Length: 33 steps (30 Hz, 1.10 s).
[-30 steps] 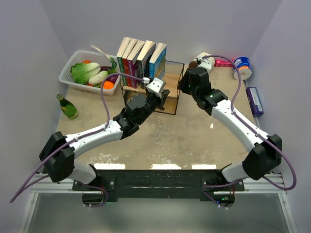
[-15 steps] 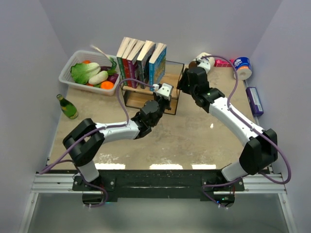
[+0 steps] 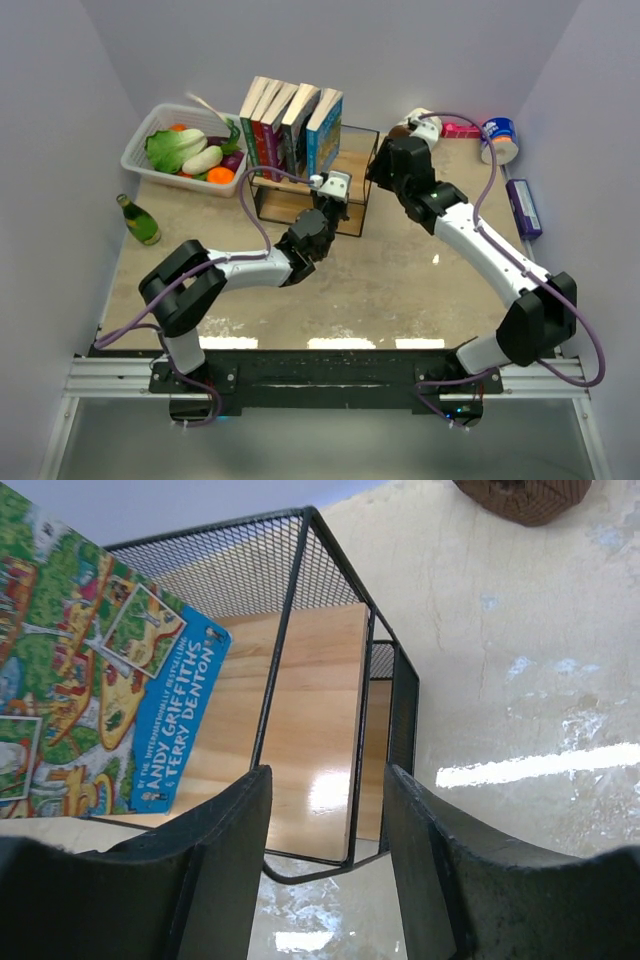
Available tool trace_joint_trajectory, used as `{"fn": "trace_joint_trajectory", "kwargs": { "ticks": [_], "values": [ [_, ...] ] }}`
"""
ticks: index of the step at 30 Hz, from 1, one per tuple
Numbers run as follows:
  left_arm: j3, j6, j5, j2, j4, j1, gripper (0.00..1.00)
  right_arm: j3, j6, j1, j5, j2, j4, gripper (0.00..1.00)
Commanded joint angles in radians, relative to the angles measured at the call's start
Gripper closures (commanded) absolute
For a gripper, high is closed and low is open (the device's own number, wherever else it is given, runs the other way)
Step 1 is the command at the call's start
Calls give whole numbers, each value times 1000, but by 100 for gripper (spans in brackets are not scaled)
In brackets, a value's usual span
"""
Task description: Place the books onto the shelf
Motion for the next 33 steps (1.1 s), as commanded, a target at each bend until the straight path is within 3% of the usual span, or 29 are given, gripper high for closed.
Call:
{"fn": "trace_joint_trajectory", "kwargs": {
  "ticks": [1, 9, 16, 33],
  "values": [
    [25, 20, -39, 6, 89, 0, 100, 44, -22, 11, 14, -73, 44, 46],
    [34, 20, -42, 38, 126, 3, 100, 58, -6, 13, -67, -30, 107, 46],
    [76, 25, -38, 93, 141, 10, 100, 118, -13, 13, -61, 81, 45, 54],
    [183, 22, -27, 219, 167, 56, 100, 121, -18, 10, -74, 145, 51, 89]
  ]
}}
